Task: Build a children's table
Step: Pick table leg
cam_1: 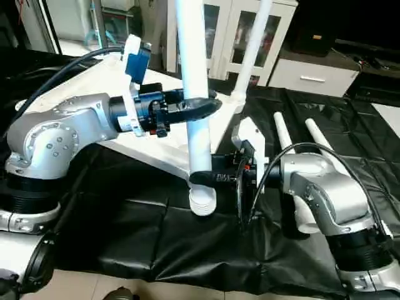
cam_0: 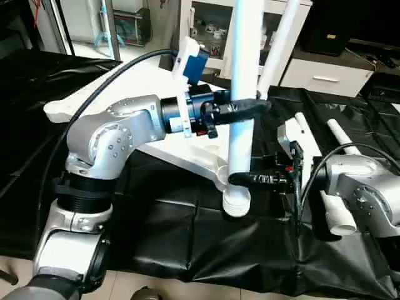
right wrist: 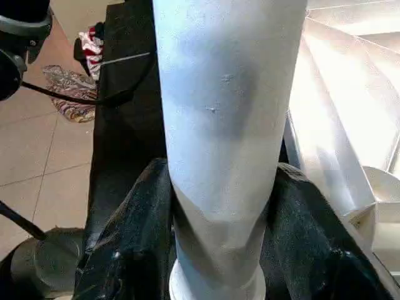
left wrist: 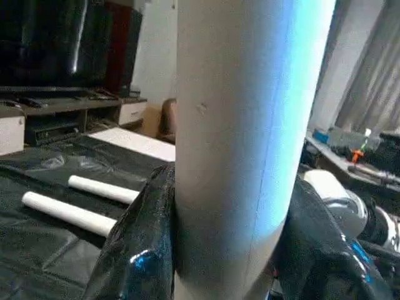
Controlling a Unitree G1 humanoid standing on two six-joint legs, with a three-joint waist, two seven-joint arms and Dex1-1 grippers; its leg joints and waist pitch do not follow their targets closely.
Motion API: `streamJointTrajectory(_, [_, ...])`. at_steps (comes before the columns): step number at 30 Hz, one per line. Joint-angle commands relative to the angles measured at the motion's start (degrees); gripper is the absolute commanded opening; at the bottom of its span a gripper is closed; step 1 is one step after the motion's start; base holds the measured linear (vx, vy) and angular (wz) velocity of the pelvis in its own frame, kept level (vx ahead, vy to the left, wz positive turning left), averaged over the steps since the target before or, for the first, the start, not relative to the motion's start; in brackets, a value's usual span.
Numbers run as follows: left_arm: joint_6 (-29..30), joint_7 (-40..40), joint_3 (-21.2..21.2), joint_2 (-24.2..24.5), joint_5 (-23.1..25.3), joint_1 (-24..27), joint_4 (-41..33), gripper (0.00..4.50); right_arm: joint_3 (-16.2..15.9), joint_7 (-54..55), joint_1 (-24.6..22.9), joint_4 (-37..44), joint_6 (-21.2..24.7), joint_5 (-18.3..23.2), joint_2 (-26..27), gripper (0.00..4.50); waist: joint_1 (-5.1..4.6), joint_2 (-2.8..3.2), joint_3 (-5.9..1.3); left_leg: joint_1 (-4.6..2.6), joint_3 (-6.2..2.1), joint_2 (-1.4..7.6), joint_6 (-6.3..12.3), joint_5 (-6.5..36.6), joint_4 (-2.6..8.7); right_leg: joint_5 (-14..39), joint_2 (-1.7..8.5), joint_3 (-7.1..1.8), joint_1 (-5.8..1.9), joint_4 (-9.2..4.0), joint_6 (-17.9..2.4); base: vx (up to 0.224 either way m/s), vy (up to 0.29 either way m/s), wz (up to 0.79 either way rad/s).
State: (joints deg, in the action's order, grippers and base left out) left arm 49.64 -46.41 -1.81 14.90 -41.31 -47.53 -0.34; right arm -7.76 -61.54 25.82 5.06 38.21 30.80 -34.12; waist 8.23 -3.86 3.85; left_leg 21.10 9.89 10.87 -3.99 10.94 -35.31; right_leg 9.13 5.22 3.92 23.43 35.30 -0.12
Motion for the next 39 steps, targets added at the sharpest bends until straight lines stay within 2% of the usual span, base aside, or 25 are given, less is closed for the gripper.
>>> streamJointTrajectory(1, [-0.1, 1.0, 1.7, -0.8, -1.5, -1.7, 0.5, 1.72, 0.5, 0.5, 1.0, -0.1, -1.2, -1.0, 0.1, 2.16, 0.04, -0.12, -4.33, -0.57, -0.46, 1.92, -1.85, 10.0, 4.55, 14.9, 3.13, -2.28, -3.0, -3.69, -9.8, 0.0, 0.0, 0.0])
streamJointTrajectory(2, [-0.1, 0.9, 2.0, -0.8, -1.7, -2.0, 0.7, 1.72, 0.6, 0.7, 1.1, -0.1, -1.3, -1.0, 0.2, 2.51, 0.03, -0.11, -4.34, -0.57, -0.46, 1.93, -1.8, 10.0, 4.55, 14.8, 3.17, -2.27, -3.0, -3.68, -9.9, 0.0, 0.0, 0.0])
streamJointTrajectory(3, [0.2, 1.0, 2.7, -0.9, -2.2, -2.4, 0.8, 1.72, 0.7, 0.9, 1.2, -0.3, -1.3, -0.9, 0.5, 2.51, 0.05, 0.25, -4.35, -0.61, -0.51, 1.94, -1.87, 10.0, 4.55, 14.8, 3.16, -2.26, -2.97, -3.64, -10.0, 0.0, 0.0, 0.0])
streamJointTrajectory(5, [0.6, 1.1, 3.2, -1.2, -2.9, -2.7, 0.9, 1.72, 0.7, 1.0, 1.4, -0.5, -1.2, -1.0, 0.6, 2.59, 0.01, 0.15, -4.31, -0.62, -0.48, 1.91, -2.01, 10.1, 4.55, 14.6, 3.13, -2.25, -2.94, -3.7, -10.1, 0.0, 0.0, 0.0])
streamJointTrajectory(7, [1.2, 2.2, 4.5, -2.1, -3.7, -3.2, 1.5, 1.72, 0.8, 1.1, 1.6, -0.6, -1.1, -0.9, 0.6, 2.9, 0.12, 0.16, -4.37, -0.69, -0.47, 1.94, -2.02, 10.2, 4.52, 13.8, 3.12, -2.22, -2.97, -3.59, -10.5, 0.0, 0.0, 0.0])
streamJointTrajectory(10, [2.1, 2.9, 6.5, -3.0, -5.8, -4.0, 2.8, 1.72, 1.4, 1.2, 1.6, -0.4, -0.3, -0.2, 0.6, 3.04, 0.15, 0.21, -4.34, -0.58, -0.44, 1.82, -1.92, 10.4, 4.5, 14.1, 3.06, -2.21, -3.05, -3.65, -10.6, 0.0, 0.0, 0.0])
streamJointTrajectory(11, [2.5, 2.9, 7.3, -3.2, -6.6, -4.3, 3.6, 1.72, 1.9, 0.9, 1.5, 0.0, 0.6, 0.6, 0.3, 3.23, 0.19, 0.26, -4.33, -0.57, -0.51, 1.84, -1.9, 10.5, 4.53, 14.4, 3.12, -2.2, -3.1, -3.69, -10.4, 0.0, 0.0, 0.0])
streamJointTrajectory(16, [3.2, 1.0, 6.3, -2.2, -6.5, -4.0, 3.4, 1.72, 2.8, 0.0, 1.2, 0.8, 1.8, 2.1, -0.8, 3.65, 0.07, 0.46, -4.38, -0.67, -0.56, 1.89, -1.87, 10.7, 4.58, 13.8, 2.96, -2.17, -3.1, -3.69, -10.4, 0.0, 0.0, 0.0])
streamJointTrajectory(21, [3.6, -0.3, 4.8, -1.4, -6.0, -3.8, 2.9, 1.72, 1.6, -2.1, 0.6, 1.4, 2.0, 1.7, -2.7, 3.89, 0.13, 0.38, -4.33, -0.64, -0.54, 1.95, -1.91, 10.7, 4.61, 14.1, 3.09, -2.2, -3.11, -3.7, -10.5, 0.0, 0.0, 0.0])
streamJointTrajectory(26, [3.4, -0.9, 3.9, -1.0, -5.7, -3.7, 2.3, 1.72, 0.2, -3.6, 0.3, 1.8, 2.5, 1.9, -3.5, 3.9, 0.24, 0.16, -4.28, -0.58, -0.54, 1.95, -1.71, 11.0, 4.59, 15.7, 3.21, -2.23, -3.1, -3.86, -9.8, 0.0, 0.0, 0.0])
streamJointTrajectory(27, [3.4, -1.2, 3.6, -0.9, -5.6, -3.7, 1.8, 1.72, -0.2, -3.8, 0.3, 1.9, 2.7, 1.8, -3.4, 3.6, 0.21, 0.09, -4.28, -0.59, -0.57, 2.01, -1.74, 10.7, 4.61, 15.7, 3.2, -2.21, -3.06, -3.84, -9.9, 0.0, 0.0, 0.0])
streamJointTrajectory(31, [3.2, -1.8, 2.8, -0.6, -5.2, -3.5, 1.4, 1.72, -0.7, -4.2, 0.4, 2.1, 3.0, 1.9, -3.1, 3.48, 0.18, 0.19, -4.29, -0.6, -0.59, 2.07, -1.83, 10.5, 4.61, 15.0, 3.21, -2.22, -3.03, -3.72, -10.3, 0.0, 0.0, 0.0])
streamJointTrajectory(33, [3.1, -2.1, 2.3, -0.6, -5.0, -3.5, 1.1, 1.72, -1.0, -4.5, 0.6, 1.9, 3.0, 1.7, -3.0, 3.18, 0.18, 0.2, -4.26, -0.62, -0.53, 2.01, -1.84, 10.7, 4.6, 15.4, 3.2, -2.23, -3.02, -3.77, -10.1, 0.0, 0.0, 0.0])
streamJointTrajectory(36, [2.8, -3.3, 1.0, 0.0, -4.8, -3.4, 0.4, 1.72, -1.2, -4.8, 0.8, 1.8, 3.0, 1.7, -3.0, 3.07, 0.17, 0.12, -4.25, -0.62, -0.56, 2.06, -1.96, 10.8, 4.66, 15.7, 3.21, -2.23, -3.03, -3.79, -10.0, 0.0, 0.0, 0.0])
streamJointTrajectory(39, [2.6, -4.5, -0.2, 0.5, -4.5, -3.2, -0.2, 1.72, -1.3, -4.9, 0.9, 1.7, 2.9, 1.5, -2.9, 2.66, 0.2, 0.15, -4.24, -0.59, -0.57, 2.06, -1.99, 10.9, 4.65, 15.7, 3.23, -2.26, -3.03, -3.8, -9.9, 0.0, 0.0, 0.0])
